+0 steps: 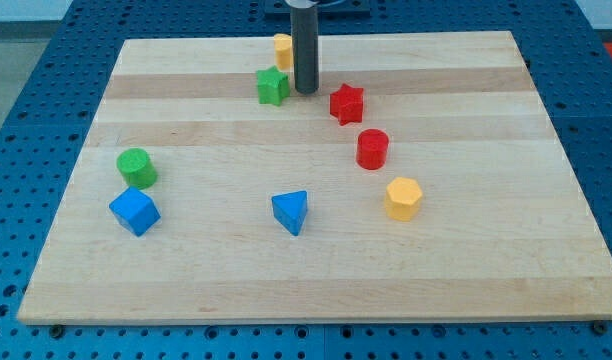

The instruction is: Push the green circle towards top

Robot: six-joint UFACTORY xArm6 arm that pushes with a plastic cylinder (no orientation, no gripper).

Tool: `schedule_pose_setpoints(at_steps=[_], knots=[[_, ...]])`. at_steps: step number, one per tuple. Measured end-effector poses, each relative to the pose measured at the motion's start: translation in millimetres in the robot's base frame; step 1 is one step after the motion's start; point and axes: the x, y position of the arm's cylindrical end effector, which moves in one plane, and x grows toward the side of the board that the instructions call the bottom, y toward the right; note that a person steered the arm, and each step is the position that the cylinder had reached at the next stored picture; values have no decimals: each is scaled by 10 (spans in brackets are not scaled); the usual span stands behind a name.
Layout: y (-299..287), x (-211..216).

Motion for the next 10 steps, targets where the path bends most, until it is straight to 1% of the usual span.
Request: schedule_pose_setpoints(at_steps=[1, 2, 3, 4, 5, 6, 7, 8, 10], knots=[[-555, 6], [-871, 6], [-994, 6], [-1082, 157], [-1066, 958], [-1303, 1229], [-1399, 1662], [-1760, 1672], [-2152, 1580]])
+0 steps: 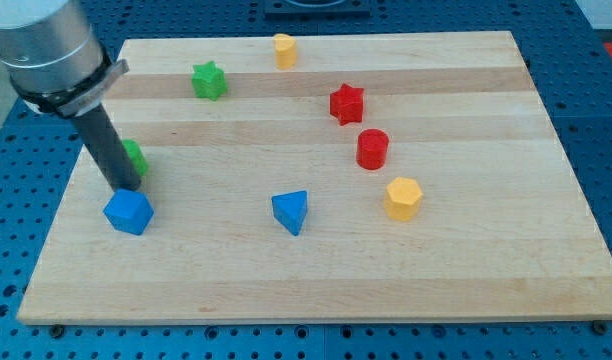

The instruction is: Push the green circle towards top

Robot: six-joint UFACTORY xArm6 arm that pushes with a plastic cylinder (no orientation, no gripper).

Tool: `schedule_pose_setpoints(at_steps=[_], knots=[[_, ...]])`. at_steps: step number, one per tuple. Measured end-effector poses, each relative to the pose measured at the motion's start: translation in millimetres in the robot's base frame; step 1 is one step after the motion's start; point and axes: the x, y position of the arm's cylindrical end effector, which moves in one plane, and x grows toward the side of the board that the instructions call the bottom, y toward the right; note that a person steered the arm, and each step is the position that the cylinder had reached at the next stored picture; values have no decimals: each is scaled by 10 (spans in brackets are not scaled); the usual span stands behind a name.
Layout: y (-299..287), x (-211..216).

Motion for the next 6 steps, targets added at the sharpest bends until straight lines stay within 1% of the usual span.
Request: schedule_pose_setpoints(at_steps=[1, 2, 3, 4, 5, 6], knots=[[-238, -66], [-281, -160], [31, -196], [124, -369], [52, -378], [-515, 23]])
